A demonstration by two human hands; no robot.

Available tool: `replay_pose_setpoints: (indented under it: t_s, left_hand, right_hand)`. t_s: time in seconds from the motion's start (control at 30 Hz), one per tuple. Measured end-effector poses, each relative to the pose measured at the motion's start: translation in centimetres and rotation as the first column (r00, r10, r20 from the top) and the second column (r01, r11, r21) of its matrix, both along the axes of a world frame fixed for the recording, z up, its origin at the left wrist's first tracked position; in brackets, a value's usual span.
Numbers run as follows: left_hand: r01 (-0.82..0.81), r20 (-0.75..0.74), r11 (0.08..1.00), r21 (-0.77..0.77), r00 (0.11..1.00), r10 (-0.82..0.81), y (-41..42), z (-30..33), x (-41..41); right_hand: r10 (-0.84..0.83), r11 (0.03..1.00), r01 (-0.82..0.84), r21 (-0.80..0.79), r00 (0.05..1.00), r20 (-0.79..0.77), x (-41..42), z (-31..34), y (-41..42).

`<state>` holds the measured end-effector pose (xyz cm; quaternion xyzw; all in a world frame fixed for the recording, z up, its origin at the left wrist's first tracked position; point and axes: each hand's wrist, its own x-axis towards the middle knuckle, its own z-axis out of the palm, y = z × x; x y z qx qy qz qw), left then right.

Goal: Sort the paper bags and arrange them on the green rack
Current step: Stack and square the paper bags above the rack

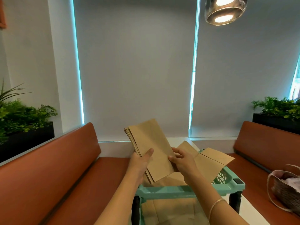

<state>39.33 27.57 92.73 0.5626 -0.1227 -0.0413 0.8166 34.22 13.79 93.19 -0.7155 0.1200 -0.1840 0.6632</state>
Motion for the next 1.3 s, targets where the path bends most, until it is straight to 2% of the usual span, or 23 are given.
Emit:
replay_pose_setpoints:
  t_s: [0.13, 0.2, 0.23, 0.3, 0.37, 0.43, 0.6, 0.77, 0.87, 1.0, 1.13, 1.3]
  left_hand:
    - [-0.005, 0.028, 1.0, -0.01, 1.0, 0.006, 0.0, 0.0, -0.1]
    - [-0.039, 0.04, 0.998, -0.041, 0.998, 0.041, 0.0, 0.1, -0.1]
    - [-0.062, 0.045, 0.996, -0.057, 0.997, 0.065, -0.1, 0.2, -0.2]
    - [-0.092, 0.076, 0.993, -0.072, 0.992, 0.097, -0.3, 0.6, -0.6]
    - [-0.089, 0.126, 0.994, -0.064, 0.987, 0.097, -0.7, 1.0, -1.0]
    - [-0.059, 0.153, 0.998, -0.039, 0.986, 0.064, -1.3, 1.4, -1.5]
    - [0.015, 0.12, 0.999, -0.042, 0.993, -0.01, -3.0, 1.7, -2.9]
    - [-0.016, 0.152, 0.999, -0.038, 0.988, 0.021, -2.8, 3.1, -2.7]
    - [-0.067, 0.211, 0.991, -0.112, 0.973, 0.09, -1.8, 6.3, -1.8]
    - [-0.096, 0.244, 0.978, -0.187, 0.96, 0.141, -1.1, 8.6, -1.3]
    - [-0.14, 0.187, 0.976, -0.169, 0.967, 0.171, -1.8, 5.9, -1.7]
    - [-0.216, 0.104, 0.971, -0.106, 0.968, 0.227, -3.3, 1.4, -2.6]
  right_hand:
    - [-0.048, 0.998, 0.049, 0.047, 0.999, -0.017, 0.0, -0.1, 0.3]
    - [-0.064, 0.956, 0.075, 0.282, 0.997, -0.048, -0.1, -0.2, 0.5]
    - [-0.043, 0.888, 0.068, 0.456, 0.997, -0.066, -0.4, -0.1, 0.7]
    - [0.036, 0.674, 0.018, 0.739, 0.998, -0.056, -0.9, 0.1, 1.1]
    - [0.062, 0.501, -0.082, 0.862, 0.996, 0.058, -0.9, -0.1, 1.3]
    - [0.069, 0.42, -0.181, 0.889, 0.983, 0.167, -0.7, -0.4, 1.6]
    - [0.052, 0.435, -0.23, 0.871, 0.972, 0.231, -0.8, -0.7, 2.3]
    - [0.085, 0.493, -0.246, 0.835, 0.968, 0.235, -1.4, -0.5, 2.3]
    - [0.08, 0.517, -0.227, 0.825, 0.973, 0.217, -1.9, -0.1, 2.2]
    - [0.098, 0.482, -0.235, 0.844, 0.972, 0.214, -2.3, 0.3, 2.6]
    - [0.122, 0.463, -0.258, 0.848, 0.966, 0.228, -2.2, 0.3, 3.3]
    - [0.07, 0.472, -0.231, 0.851, 0.972, 0.225, -2.0, 0.8, 4.2]
